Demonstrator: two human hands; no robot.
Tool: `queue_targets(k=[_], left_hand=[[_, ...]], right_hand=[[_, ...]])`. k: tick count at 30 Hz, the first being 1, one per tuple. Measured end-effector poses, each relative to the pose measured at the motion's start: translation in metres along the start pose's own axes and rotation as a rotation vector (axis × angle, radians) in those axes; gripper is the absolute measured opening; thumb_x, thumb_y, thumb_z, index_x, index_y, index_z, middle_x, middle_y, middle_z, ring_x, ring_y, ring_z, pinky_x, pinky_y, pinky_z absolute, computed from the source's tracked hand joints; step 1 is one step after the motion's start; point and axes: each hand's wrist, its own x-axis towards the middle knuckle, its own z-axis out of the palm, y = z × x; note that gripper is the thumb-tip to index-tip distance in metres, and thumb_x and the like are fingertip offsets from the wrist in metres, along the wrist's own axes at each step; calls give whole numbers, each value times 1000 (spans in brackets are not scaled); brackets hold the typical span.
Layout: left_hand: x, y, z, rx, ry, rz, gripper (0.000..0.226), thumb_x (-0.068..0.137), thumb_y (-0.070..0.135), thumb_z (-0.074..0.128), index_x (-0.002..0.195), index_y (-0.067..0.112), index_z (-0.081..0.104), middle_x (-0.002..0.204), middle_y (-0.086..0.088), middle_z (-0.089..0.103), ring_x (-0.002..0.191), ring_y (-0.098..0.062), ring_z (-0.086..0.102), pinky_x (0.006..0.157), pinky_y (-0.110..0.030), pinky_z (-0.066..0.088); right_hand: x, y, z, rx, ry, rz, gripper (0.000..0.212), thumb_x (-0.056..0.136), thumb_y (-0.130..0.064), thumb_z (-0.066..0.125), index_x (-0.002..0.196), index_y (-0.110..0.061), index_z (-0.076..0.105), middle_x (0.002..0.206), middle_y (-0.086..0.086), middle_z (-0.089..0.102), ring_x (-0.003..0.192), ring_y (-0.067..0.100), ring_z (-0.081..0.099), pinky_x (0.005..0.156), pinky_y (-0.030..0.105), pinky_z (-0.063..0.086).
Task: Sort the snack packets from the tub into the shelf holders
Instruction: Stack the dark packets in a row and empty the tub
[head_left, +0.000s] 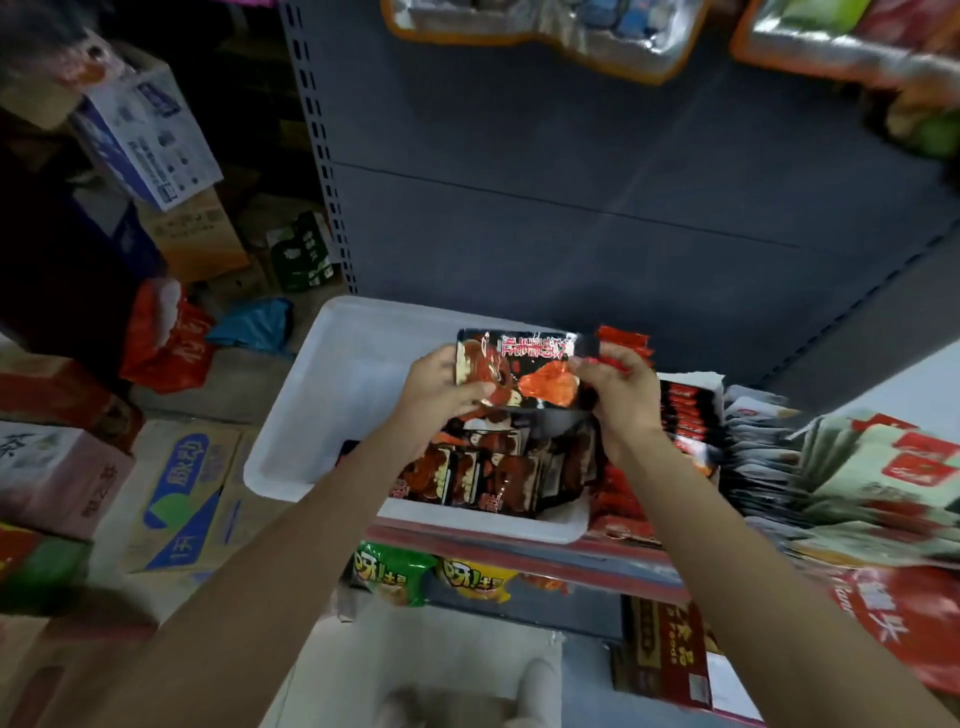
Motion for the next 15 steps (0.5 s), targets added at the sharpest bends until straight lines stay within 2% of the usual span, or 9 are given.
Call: queue_targets(k=[2, 4, 6, 9, 10, 12, 13, 15], left_hand=[[-3, 2, 25, 87, -115, 43, 32, 78, -8, 68, 106, 5, 61, 90, -2, 68, 72, -1, 67, 68, -16, 54], [-1, 2, 49, 106, -134, 80, 32, 77, -9, 68, 107, -1, 61, 92, -6, 67, 65, 5, 64, 61, -9, 49], [5, 1, 68, 157, -165, 96, 31, 78, -7, 69, 108, -1, 62, 103, -11, 68, 74, -3, 66, 70, -12, 51], [11, -3, 91, 357, -253, 157, 32, 79, 7, 73, 107, 15, 61, 111, -6, 69, 95, -12, 64, 87, -22, 49], [12, -4, 98, 439, -291, 204, 37, 78, 14, 75, 111, 18, 59, 115, -1, 67, 102, -11, 62, 91, -23, 47], [12, -5, 111, 635, -383, 304, 65, 73, 32, 79, 129, 18, 49, 131, 3, 55, 120, -10, 50, 100, -22, 38], [13, -7, 116, 760, -433, 344, 84, 69, 42, 79, 139, 18, 39, 142, 2, 44, 131, -11, 39, 108, -26, 32], [15, -11, 127, 1048, -544, 382, 114, 64, 60, 74, 151, 20, 12, 158, 3, 10, 145, -14, 7, 119, -34, 14]], right_hand=[[1, -13, -21, 67, 56, -70, 21, 78, 0, 71, 84, -16, 58, 66, -2, 64, 63, 11, 59, 71, 27, 48], [1, -23, -42, 15, 94, -145, 17, 79, 0, 70, 86, -12, 59, 63, -1, 61, 60, 10, 55, 66, 24, 46], [2, -31, -65, -44, 124, -197, 17, 80, -2, 70, 92, -9, 60, 56, -8, 61, 56, 6, 56, 63, 21, 47], [2, -38, -95, -83, 180, -223, 15, 84, -4, 67, 96, -9, 60, 57, -11, 60, 51, 0, 56, 59, 19, 49], [1, -41, -103, -87, 202, -229, 15, 86, -4, 64, 99, -8, 59, 61, -8, 59, 49, -3, 56, 56, 15, 48], [0, -47, -119, -92, 249, -248, 16, 89, -4, 60, 105, -6, 58, 66, -5, 55, 47, -6, 54, 53, 11, 46], [0, -49, -127, -108, 269, -266, 17, 90, -3, 58, 108, -5, 57, 67, -4, 54, 49, -5, 54, 53, 11, 47], [-1, -53, -140, -194, 288, -305, 18, 92, -4, 56, 110, -6, 57, 70, -4, 55, 58, 3, 56, 60, 19, 49]])
